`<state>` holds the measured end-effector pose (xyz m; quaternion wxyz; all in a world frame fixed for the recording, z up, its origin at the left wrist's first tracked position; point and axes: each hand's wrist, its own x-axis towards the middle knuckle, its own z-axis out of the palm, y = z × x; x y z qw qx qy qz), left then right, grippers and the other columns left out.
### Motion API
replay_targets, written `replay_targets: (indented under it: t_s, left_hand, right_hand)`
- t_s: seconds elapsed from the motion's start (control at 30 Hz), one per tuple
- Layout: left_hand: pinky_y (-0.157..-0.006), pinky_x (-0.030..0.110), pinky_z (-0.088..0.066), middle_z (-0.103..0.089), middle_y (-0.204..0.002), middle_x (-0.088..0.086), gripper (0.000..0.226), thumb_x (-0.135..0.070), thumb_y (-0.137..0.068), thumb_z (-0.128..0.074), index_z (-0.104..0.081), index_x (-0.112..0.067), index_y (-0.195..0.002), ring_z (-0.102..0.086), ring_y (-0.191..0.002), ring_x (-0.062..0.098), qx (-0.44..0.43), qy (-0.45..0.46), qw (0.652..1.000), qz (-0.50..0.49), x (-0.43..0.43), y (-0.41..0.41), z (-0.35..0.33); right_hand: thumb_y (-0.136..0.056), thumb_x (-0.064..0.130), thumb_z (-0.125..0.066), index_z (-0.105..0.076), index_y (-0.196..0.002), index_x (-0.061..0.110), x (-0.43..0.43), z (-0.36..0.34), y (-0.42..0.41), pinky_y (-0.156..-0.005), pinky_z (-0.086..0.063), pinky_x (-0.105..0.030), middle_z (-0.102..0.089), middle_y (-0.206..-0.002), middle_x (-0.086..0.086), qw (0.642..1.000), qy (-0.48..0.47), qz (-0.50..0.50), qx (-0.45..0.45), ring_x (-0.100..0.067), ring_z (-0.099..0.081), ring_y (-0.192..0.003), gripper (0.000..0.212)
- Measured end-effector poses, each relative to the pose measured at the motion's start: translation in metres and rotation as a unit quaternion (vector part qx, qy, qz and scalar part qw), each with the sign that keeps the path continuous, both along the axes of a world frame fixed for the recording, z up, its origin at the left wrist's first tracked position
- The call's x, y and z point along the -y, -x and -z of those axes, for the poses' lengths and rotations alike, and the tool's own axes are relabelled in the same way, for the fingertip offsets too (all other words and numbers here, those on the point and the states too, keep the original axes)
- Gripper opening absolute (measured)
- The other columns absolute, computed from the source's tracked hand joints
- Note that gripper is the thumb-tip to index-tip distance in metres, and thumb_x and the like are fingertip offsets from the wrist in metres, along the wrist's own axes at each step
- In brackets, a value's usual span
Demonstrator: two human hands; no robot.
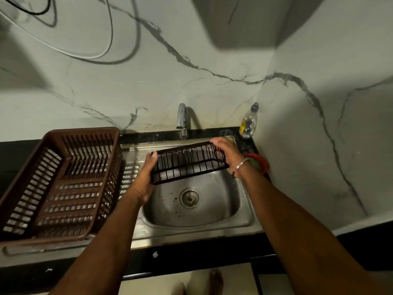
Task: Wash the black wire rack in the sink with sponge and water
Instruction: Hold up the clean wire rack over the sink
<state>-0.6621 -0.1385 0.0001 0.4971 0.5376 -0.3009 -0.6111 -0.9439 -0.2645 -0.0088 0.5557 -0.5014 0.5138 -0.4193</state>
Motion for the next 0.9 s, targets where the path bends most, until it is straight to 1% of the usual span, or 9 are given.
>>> replay_targets:
  t_s: [0.07,0.17,0.23,0.33,0.4,0.53,0.63,0.77,0.9]
  left_hand:
    - [-0.107,0.041,-0.056,-0.059,-0.155,0.006,0.083,-0.063,-0.097,-0.066,-0.038,-0.021,-0.163,-0.066,-0.130,0.019,0.008,0.002,1.000,-0.002,0.003,-0.011,0.001]
    - [-0.066,0.020,-0.060,-0.078,-0.113,-0.010,0.027,-0.024,-0.110,-0.050,-0.058,-0.029,-0.135,-0.077,-0.090,0.002,0.028,0.017,0.999,-0.015,0.000,-0.015,0.002]
    - [-0.063,0.017,-0.058,-0.078,-0.105,-0.016,0.032,-0.013,-0.110,-0.046,-0.057,-0.035,-0.130,-0.076,-0.085,-0.003,0.037,0.026,0.999,-0.013,-0.007,-0.015,-0.003]
    - [-0.069,0.015,-0.058,-0.070,-0.125,-0.011,0.047,-0.004,-0.106,-0.044,-0.048,-0.033,-0.143,-0.075,-0.094,-0.003,0.045,0.041,0.998,-0.009,-0.011,-0.024,0.002]
    - [-0.082,0.021,-0.060,-0.062,-0.144,-0.005,0.062,-0.004,-0.102,-0.049,-0.040,-0.030,-0.157,-0.072,-0.116,0.006,0.051,0.052,0.997,0.003,-0.012,-0.031,0.004]
    - [-0.121,0.043,-0.037,-0.025,-0.175,-0.002,0.094,-0.016,-0.084,-0.061,-0.025,-0.041,-0.168,-0.035,-0.151,0.021,0.091,0.053,0.993,0.049,-0.016,-0.037,-0.001]
    - [-0.127,0.051,-0.026,-0.013,-0.178,-0.001,0.088,-0.027,-0.094,-0.065,-0.020,-0.048,-0.167,-0.021,-0.159,0.025,0.108,0.058,0.991,0.046,-0.021,-0.031,-0.011]
    - [-0.127,0.058,-0.019,-0.008,-0.179,-0.005,0.079,-0.066,-0.095,-0.062,-0.019,-0.062,-0.161,-0.012,-0.162,0.028,0.154,0.076,0.985,0.014,-0.018,-0.026,-0.030]
    - [-0.127,0.052,-0.018,-0.017,-0.178,-0.004,0.069,-0.057,-0.104,-0.055,-0.022,-0.054,-0.164,-0.017,-0.162,0.024,0.151,0.119,0.981,-0.033,-0.002,-0.021,-0.050]
  right_hand:
    - [-0.087,0.049,-0.080,-0.079,-0.104,0.008,-0.010,-0.005,-0.006,-0.103,-0.056,-0.055,-0.076,-0.115,-0.019,0.998,-0.016,0.015,0.052,-0.033,-0.072,-0.111,0.044]
    - [-0.091,0.039,-0.074,-0.080,-0.099,0.022,-0.025,-0.008,-0.019,-0.101,-0.053,-0.057,-0.076,-0.118,-0.002,0.998,-0.021,0.037,0.053,-0.029,-0.066,-0.121,0.020]
    - [-0.088,0.034,-0.071,-0.076,-0.112,0.031,-0.035,-0.010,-0.029,-0.099,-0.052,-0.059,-0.074,-0.123,0.009,0.997,-0.045,0.032,0.059,-0.023,-0.061,-0.125,0.025]
    - [-0.099,0.010,-0.057,-0.053,-0.148,0.025,-0.048,-0.010,-0.038,-0.094,-0.051,-0.042,-0.060,-0.140,0.009,0.995,-0.042,0.041,0.085,-0.009,-0.059,-0.117,0.052]
    - [-0.096,0.003,-0.056,-0.058,-0.144,0.017,-0.058,-0.005,-0.040,-0.089,-0.050,-0.030,-0.062,-0.133,0.005,0.992,-0.030,0.067,0.104,-0.010,-0.060,-0.113,0.049]
    - [-0.083,0.037,-0.079,-0.066,-0.136,0.029,-0.075,0.006,-0.042,-0.103,-0.049,-0.040,-0.062,-0.144,0.002,0.984,-0.066,0.102,0.128,-0.019,-0.055,-0.135,0.054]
    - [-0.101,0.032,-0.069,-0.057,-0.147,0.026,-0.079,0.001,-0.044,-0.118,-0.038,-0.043,-0.051,-0.154,0.004,0.986,-0.067,0.109,0.110,-0.018,-0.047,-0.142,0.048]
    - [-0.108,0.026,-0.057,-0.043,-0.158,0.019,-0.069,-0.024,-0.045,-0.114,-0.032,-0.032,-0.045,-0.146,0.008,0.993,-0.037,0.081,0.077,-0.011,-0.041,-0.136,0.053]
    - [-0.102,0.038,-0.062,-0.040,-0.161,0.019,-0.051,-0.058,-0.045,-0.125,-0.028,-0.037,-0.043,-0.162,-0.001,0.996,0.002,0.069,0.055,-0.013,-0.041,-0.147,0.065]
